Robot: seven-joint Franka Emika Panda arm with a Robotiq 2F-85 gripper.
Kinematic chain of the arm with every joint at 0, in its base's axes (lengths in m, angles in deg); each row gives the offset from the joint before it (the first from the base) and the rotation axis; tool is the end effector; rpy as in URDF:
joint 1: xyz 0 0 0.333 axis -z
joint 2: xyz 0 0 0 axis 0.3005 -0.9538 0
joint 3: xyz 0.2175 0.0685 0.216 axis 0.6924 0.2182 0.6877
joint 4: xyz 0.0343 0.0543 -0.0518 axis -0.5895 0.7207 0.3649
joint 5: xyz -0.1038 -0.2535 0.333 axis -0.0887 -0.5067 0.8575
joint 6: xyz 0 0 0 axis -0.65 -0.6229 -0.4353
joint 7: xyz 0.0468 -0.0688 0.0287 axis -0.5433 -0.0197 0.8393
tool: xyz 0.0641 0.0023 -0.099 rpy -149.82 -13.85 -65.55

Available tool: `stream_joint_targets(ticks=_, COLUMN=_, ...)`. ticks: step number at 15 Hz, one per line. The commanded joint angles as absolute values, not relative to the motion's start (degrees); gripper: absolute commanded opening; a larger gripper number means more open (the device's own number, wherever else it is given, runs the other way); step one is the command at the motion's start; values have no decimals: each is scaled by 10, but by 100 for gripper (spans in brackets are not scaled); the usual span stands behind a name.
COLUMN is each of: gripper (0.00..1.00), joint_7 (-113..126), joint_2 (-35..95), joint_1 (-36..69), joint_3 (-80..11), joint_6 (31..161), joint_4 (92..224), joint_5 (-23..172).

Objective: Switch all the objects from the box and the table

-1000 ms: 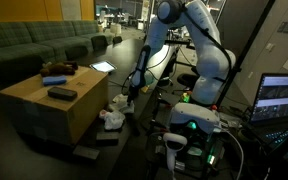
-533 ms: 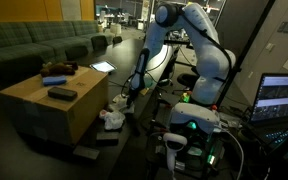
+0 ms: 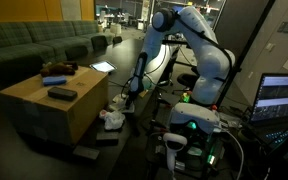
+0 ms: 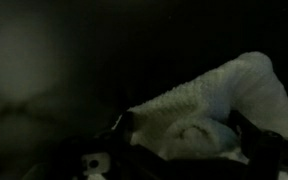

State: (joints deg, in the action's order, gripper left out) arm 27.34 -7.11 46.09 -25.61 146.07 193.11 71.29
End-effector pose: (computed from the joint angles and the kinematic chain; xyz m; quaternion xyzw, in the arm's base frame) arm 0.4378 -0.1719 -0.0826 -0.9983 0.0315 -0.0435 0.0204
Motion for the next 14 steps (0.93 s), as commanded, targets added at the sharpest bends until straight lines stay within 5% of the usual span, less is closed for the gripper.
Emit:
stream_joint_targets(ticks=1, gripper=71, joint_7=242, joint_2=-86, joint_1=424, joint_3=-286, joint_6=1478, joint_4=1912, joint_5=710)
stream_joint_targets(ticks=8, gripper=16, joint_7=230, joint_2=-48, joint_1=386, joint_3=-315, joint_6=1484, joint_4=1938, joint_5=702)
stream_joint_targets(ticks=11, gripper=7, joint_7=248, joint_2=-15, joint_1=421, joint_3=-291, joint_6=1448, joint_4=1956, joint_5=687)
stream_joint_targets(ticks=14, gripper=10, joint_7=258, joint_2=13, joint_1=448, joint_3=-282, joint_6=1436, joint_4=1973, joint_5=678)
